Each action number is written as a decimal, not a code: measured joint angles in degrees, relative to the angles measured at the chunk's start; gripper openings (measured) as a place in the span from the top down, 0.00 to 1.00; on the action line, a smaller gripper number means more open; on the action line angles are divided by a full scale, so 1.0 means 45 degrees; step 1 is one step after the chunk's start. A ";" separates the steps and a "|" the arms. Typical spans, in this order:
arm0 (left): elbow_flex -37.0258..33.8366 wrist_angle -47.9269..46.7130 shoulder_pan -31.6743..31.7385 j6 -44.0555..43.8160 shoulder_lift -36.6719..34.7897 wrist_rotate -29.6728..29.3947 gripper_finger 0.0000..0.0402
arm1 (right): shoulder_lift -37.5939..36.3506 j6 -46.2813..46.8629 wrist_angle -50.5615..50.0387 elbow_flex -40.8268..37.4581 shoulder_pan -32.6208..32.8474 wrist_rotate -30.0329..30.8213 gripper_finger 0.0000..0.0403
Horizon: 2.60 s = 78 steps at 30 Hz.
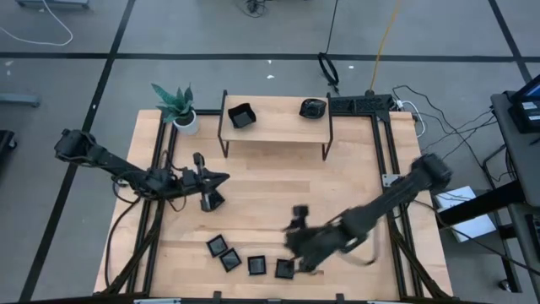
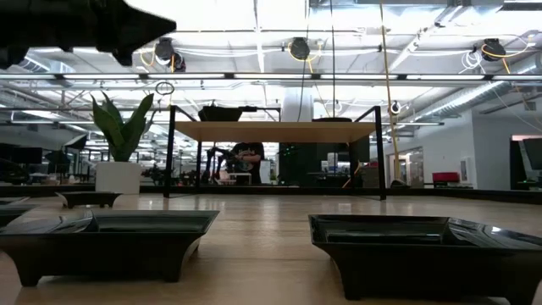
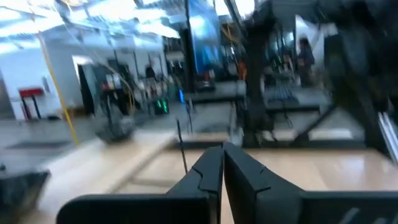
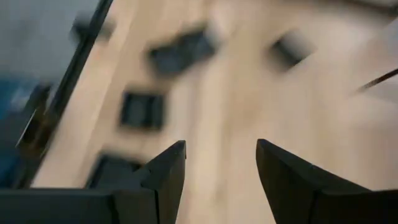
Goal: Pick & Place Mini shaped plates
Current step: Put the black square plate on the shelf
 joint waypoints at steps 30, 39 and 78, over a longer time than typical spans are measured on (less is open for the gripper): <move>0.0000 -0.0036 0.0393 -0.1691 -0.0060 -0.2814 0.89 | 0.3529 0.4251 0.2938 -0.1898 -0.0683 -0.5784 0.55; 0.0000 -0.0062 0.0393 -0.1958 -0.0060 -0.2807 0.88 | 0.3533 0.4053 0.2899 -0.1912 -0.0524 -0.4752 0.64; 0.0010 -0.0722 0.0392 -0.3294 -0.0060 0.0646 0.88 | -0.0953 -0.0864 0.0886 -0.1922 -0.0863 0.2198 1.00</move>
